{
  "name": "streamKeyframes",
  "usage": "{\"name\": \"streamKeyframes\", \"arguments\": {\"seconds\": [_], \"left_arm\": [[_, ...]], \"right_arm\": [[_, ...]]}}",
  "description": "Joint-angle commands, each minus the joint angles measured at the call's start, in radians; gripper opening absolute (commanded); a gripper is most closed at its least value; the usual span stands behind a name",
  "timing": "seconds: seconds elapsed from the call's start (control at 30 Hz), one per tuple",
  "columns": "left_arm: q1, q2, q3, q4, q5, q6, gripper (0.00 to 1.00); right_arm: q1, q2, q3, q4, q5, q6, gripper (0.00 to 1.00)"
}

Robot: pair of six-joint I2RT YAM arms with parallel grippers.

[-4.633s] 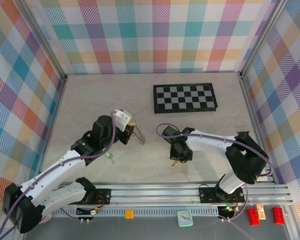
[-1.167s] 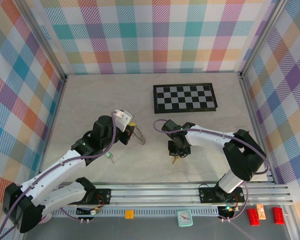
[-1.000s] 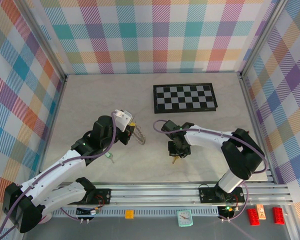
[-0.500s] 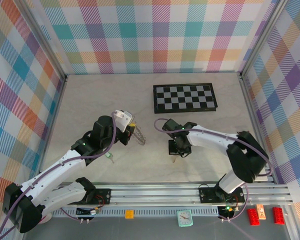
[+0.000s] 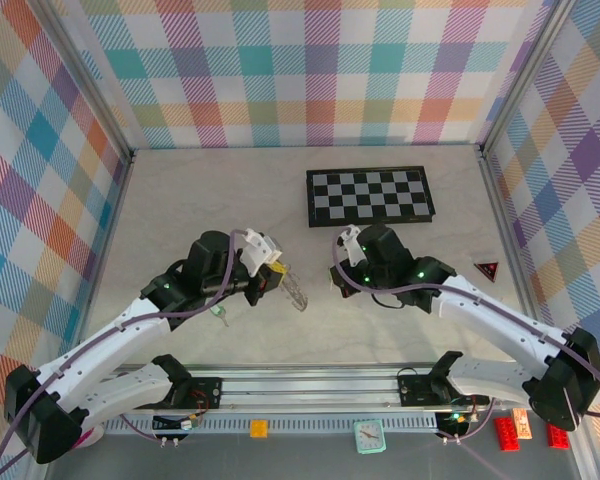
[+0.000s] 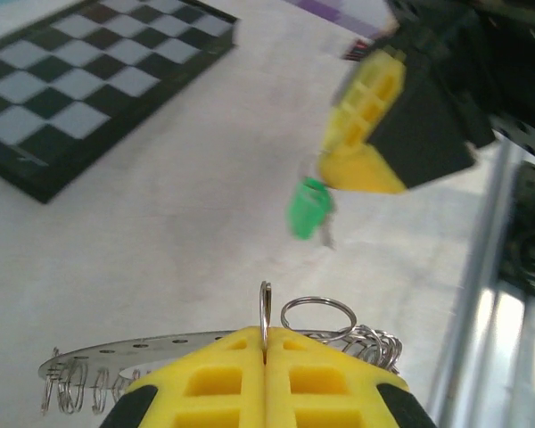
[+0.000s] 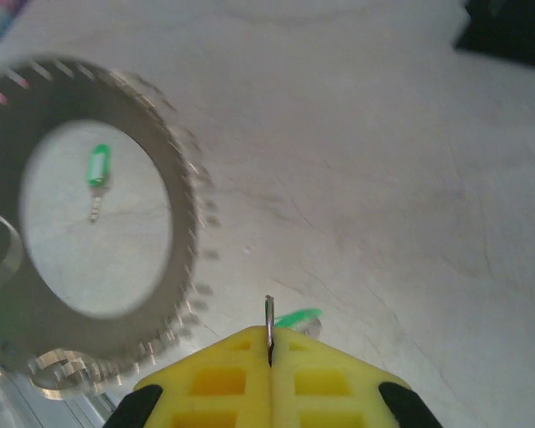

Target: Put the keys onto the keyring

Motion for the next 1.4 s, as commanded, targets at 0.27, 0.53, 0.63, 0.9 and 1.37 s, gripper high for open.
{"name": "streamKeyframes", "arguments": {"seconds": [0.27,0.53,0.63,0.9,1.37], "left_arm": [[-0.057,0.048,0.018,-0.035,0.056,0.026,0.00],[-0.068,0.086,0.009,-0.019,0.111,0.091,0.00],[-0.073,0.084,-0.001,-0.019,0.110,0.120,0.00],[-0.102,0.055,-0.041,0.038,0.053,0.240,0.00],[-0.128,-0.002,-0.110,0.117,-0.019,0.324,0.00]], "right_arm": [[-0.001,-0.075,-0.088,0.219,-0.207,-0.331,0.00],[-0.002,-0.109,-0.118,0.180,-0.332,-0.474,0.00],[-0.001,-0.099,-0.116,0.171,-0.414,-0.478,0.00],[-0.001,-0.040,-0.107,0.210,-0.487,-0.415,0.00],[0.008,0.037,-0.111,0.268,-0.527,-0.371,0.00]]}}
